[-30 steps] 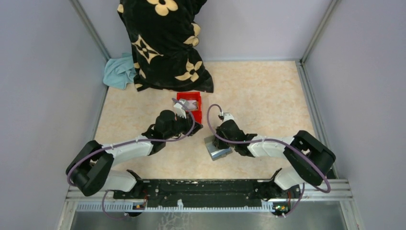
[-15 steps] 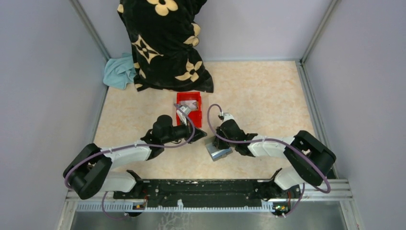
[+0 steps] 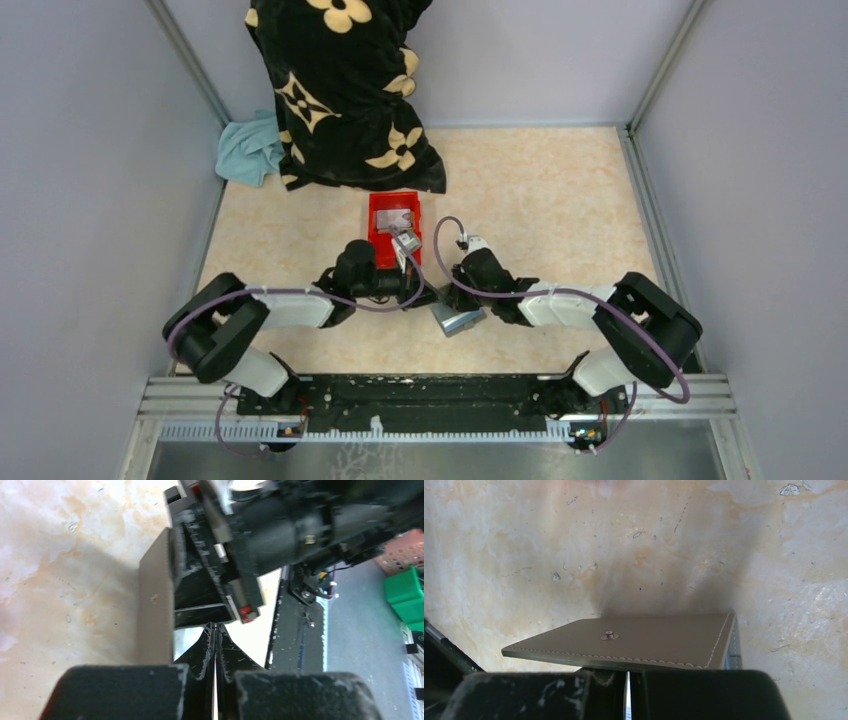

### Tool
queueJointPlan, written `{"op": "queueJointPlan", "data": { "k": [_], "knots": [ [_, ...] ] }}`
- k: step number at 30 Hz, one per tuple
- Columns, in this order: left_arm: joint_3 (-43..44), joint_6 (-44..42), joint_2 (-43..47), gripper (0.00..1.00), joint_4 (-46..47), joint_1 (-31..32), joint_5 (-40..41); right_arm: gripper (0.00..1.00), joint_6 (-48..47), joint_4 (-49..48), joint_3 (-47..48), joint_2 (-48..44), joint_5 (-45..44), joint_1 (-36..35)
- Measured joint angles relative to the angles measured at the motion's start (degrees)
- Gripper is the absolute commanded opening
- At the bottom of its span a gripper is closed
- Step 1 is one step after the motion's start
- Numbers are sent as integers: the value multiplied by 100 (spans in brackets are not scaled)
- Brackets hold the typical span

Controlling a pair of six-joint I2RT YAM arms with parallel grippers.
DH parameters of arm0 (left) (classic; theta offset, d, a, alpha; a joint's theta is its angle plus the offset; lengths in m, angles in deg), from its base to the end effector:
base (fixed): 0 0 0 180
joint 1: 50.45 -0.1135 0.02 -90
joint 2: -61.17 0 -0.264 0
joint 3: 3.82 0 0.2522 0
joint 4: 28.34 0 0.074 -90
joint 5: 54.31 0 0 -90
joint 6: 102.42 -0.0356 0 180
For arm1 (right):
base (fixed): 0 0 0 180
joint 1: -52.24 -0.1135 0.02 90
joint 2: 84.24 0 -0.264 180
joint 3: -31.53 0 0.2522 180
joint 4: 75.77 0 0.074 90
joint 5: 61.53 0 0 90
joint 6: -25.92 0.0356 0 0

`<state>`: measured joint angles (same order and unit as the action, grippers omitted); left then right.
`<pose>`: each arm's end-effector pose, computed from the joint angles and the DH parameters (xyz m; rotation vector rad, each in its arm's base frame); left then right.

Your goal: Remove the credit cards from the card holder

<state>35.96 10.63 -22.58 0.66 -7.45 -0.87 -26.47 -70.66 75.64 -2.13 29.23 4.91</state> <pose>0.1844 -0.2009 0.1743 0.8255 1.8364 -1.3571 0.1776 0.1933 0.1448 -0.2144 2.4389 0.7289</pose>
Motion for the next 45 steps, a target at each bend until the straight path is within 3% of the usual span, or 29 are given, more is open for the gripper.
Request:
{"op": "queueJointPlan", "data": {
  "k": [6,15,28,36,45],
  "knots": [
    [350,-111,-841,0,-76,0,181,0,4,63,-149,-186,46,0],
    [745,-92,-1290,0,-125,-42,737,0,20,166,-540,-682,87,26],
    [1016,389,-2162,0,120,-11,758,0,13,684,-710,-1182,90,26],
    [286,844,-2085,0,811,61,743,0,216,979,-507,-986,-155,146],
    [-697,977,-931,0,664,68,960,0,184,1226,175,-251,-304,514]
  ]
}}
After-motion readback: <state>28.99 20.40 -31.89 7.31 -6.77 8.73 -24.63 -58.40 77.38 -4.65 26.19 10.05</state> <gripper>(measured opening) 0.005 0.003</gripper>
